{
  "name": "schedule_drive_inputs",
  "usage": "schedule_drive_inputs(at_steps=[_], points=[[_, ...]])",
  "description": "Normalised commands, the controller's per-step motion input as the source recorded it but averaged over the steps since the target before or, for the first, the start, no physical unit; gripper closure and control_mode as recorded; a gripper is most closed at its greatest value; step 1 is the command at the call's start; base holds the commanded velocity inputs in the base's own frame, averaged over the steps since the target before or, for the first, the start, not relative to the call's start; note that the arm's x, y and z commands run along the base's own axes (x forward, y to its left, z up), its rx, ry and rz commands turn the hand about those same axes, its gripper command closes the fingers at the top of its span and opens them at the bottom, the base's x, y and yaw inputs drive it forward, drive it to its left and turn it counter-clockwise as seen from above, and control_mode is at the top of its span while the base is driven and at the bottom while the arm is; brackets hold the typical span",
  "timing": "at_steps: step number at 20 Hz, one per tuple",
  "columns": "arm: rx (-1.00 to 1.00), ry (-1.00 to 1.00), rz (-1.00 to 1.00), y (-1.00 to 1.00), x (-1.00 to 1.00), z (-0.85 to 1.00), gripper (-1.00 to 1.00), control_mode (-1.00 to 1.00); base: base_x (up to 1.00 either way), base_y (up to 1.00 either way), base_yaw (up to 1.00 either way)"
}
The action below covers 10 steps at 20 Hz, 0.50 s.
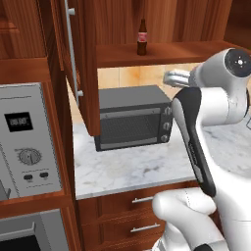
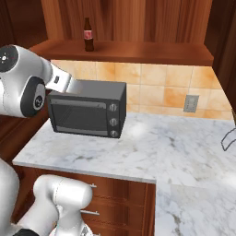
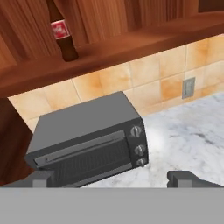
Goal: Pick the water bottle, water bottle, bottled drink from the counter and place them in the open cabinet.
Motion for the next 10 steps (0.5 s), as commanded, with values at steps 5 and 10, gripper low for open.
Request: schedule_drive_inputs(at_steps=[5,10], points=[[0.0,-0.04,0.11,0.0,-0.68,-0.92,-1.0,-1.0,0.0,0.0,0.0],[0.0,0.0,0.07,0.01,-0.35,-0.77,-1.0,-1.0,0.0,0.0,0.0]])
